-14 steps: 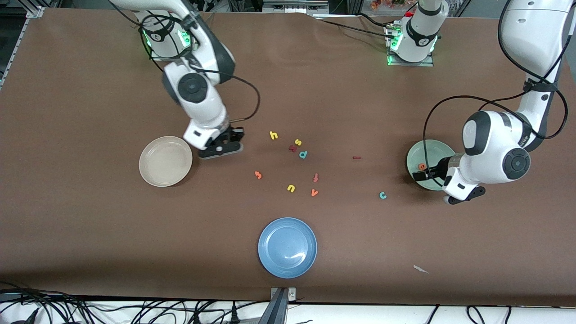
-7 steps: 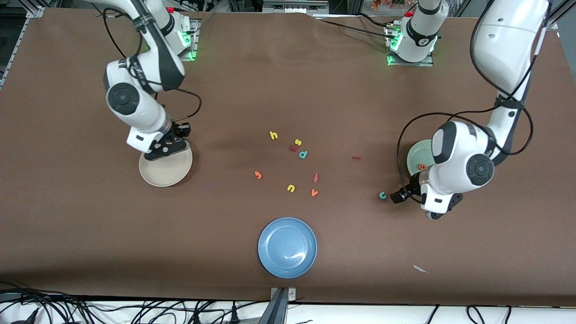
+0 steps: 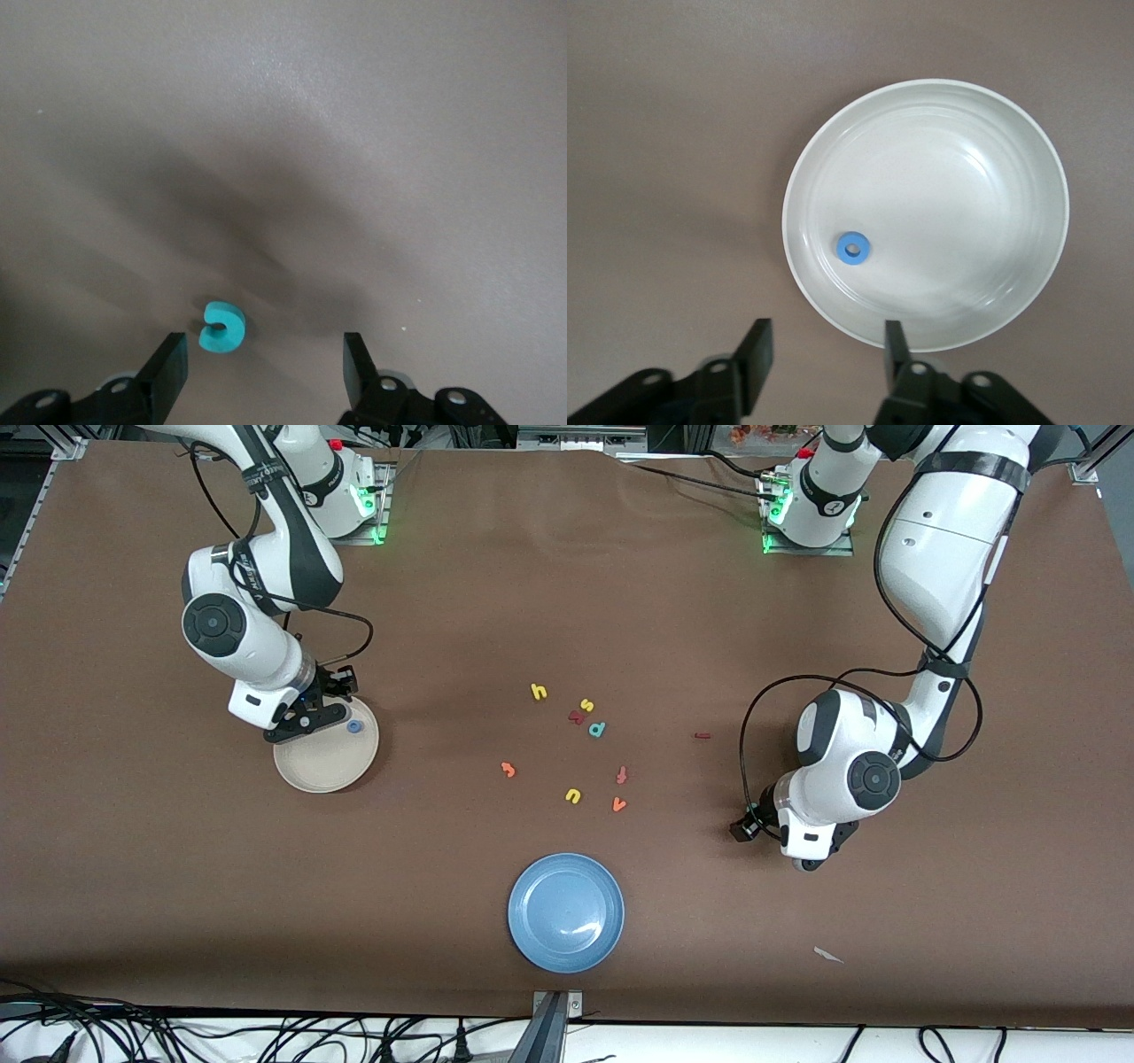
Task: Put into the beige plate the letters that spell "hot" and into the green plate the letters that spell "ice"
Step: 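Grasp the teal c with the left gripper while the right gripper reaches the 4, then drop the teal c on the green plate while the right gripper grasps the 4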
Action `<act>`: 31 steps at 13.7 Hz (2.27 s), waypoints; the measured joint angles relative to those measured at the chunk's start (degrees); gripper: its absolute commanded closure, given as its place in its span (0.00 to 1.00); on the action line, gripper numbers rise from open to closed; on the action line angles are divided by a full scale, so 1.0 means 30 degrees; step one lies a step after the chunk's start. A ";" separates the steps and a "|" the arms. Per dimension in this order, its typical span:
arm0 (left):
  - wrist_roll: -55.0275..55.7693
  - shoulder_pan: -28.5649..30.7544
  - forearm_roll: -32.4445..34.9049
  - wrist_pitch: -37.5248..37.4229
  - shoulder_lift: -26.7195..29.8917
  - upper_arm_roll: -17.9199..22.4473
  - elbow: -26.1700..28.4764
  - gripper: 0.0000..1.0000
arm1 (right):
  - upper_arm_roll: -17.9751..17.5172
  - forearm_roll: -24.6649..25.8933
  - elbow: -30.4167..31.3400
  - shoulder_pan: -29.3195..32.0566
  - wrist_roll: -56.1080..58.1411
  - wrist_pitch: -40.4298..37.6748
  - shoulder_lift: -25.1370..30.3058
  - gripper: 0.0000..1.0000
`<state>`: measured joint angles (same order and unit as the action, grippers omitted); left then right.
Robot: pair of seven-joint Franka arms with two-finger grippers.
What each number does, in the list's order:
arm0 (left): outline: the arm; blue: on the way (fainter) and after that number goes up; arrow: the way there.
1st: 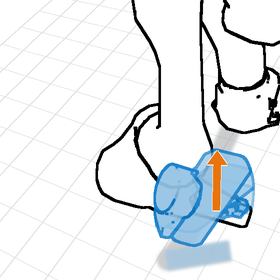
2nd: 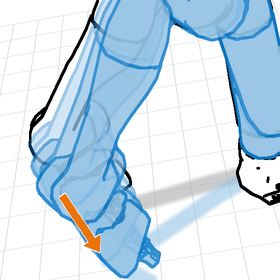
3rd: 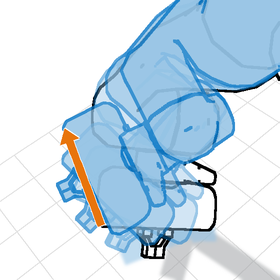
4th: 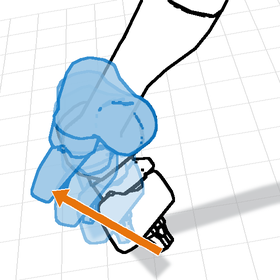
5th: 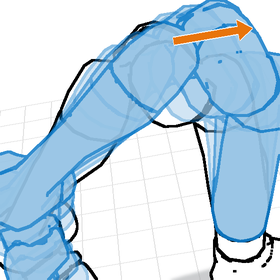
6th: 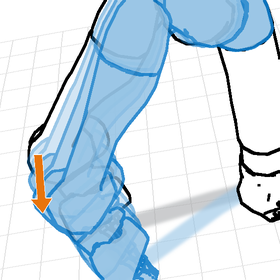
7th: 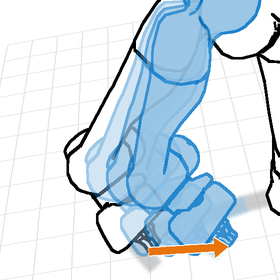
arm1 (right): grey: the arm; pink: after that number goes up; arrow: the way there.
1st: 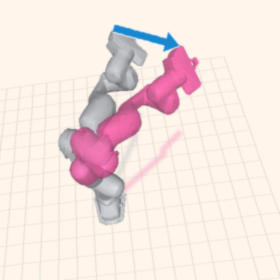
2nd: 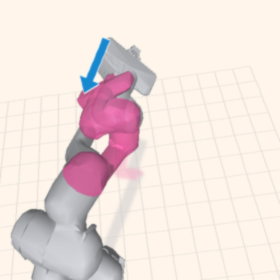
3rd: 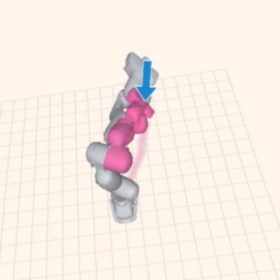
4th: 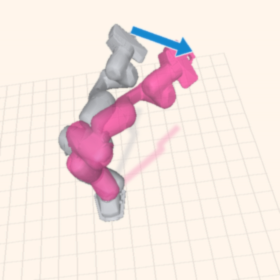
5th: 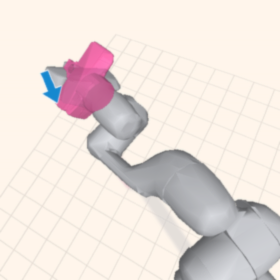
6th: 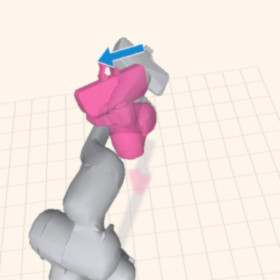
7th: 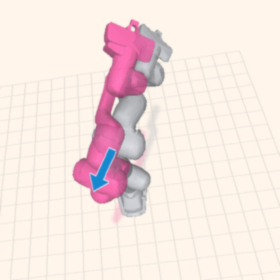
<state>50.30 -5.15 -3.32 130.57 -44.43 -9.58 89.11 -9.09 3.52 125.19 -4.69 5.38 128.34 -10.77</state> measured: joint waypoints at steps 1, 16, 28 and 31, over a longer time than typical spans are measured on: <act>0.0006 0.0006 0.0220 0.0000 -0.0075 0.0055 -0.0026 0.21 | -0.0001 -0.0010 0.0000 0.0000 -0.0006 0.0011 0.0003 0.09; 0.0023 -0.0001 0.0827 -0.0052 -0.0578 0.0163 -0.0091 0.62 | -0.1894 -0.2595 -0.0743 -0.7441 -1.1675 0.4557 -0.2374 0.09; -0.0142 0.0186 0.0896 -0.0883 -0.0391 0.0174 -0.0656 0.93 | -0.1765 0.3882 -0.4030 -1.0241 -1.7188 0.4861 -0.6766 0.10; -0.1445 0.0571 0.0907 -0.2972 0.0563 0.0182 -0.0961 0.93 | -0.1727 0.4157 -0.4602 -1.0243 -1.7188 0.4898 -0.7159 0.12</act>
<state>45.97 -3.44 -0.60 121.66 -42.74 -9.03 86.23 -14.27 15.99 111.39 -35.42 -46.18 143.03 -32.25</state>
